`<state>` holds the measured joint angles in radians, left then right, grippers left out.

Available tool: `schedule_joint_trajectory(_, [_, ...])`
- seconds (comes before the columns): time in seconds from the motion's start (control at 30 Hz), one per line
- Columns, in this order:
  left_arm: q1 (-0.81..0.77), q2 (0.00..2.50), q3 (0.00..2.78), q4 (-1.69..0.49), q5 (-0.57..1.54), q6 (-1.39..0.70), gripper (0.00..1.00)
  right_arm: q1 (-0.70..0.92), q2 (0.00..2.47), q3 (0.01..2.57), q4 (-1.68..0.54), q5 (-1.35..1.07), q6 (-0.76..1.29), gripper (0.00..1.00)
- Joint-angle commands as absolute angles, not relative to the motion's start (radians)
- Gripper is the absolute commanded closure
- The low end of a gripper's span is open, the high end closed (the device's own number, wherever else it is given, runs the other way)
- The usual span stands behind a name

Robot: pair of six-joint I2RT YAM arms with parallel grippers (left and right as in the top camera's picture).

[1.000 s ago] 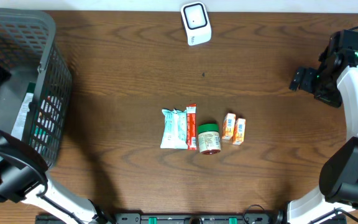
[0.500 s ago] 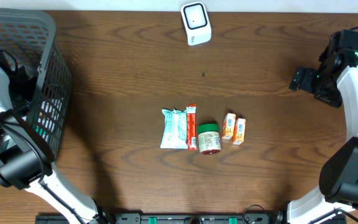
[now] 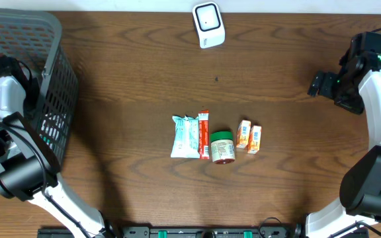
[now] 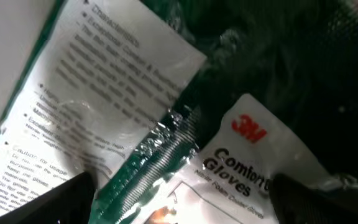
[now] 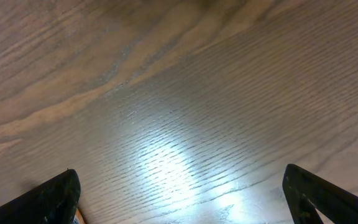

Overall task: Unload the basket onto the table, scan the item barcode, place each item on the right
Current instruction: 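Grasp the green 3M Comfort Grip gloves pack with the left gripper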

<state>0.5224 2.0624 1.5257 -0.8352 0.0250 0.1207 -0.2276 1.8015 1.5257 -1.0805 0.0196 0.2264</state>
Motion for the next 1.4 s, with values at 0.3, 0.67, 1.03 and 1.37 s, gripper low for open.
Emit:
schedule_joint_trajectory(0.3, [0.554,2.059,1.539,-0.798,-0.25,-0.106,0.09,-0.228,1.79,1.537,-1.082,0.029,0.22,0.01])
schedule_joint_trajectory(0.67, [0.554,2.041,1.544,-0.785,-0.085,0.052,0.09,-0.228,1.79,1.537,-1.082,0.029,0.22,0.01])
schedule_joint_trajectory(1.03, [0.558,1.961,1.544,-0.794,0.12,0.165,0.08,-0.228,1.79,1.537,-1.082,0.029,0.22,0.01])
schedule_joint_trajectory(1.37, [0.56,1.965,1.463,-0.798,0.08,0.168,0.08,-0.228,1.79,1.537,-1.081,0.029,0.22,0.01])
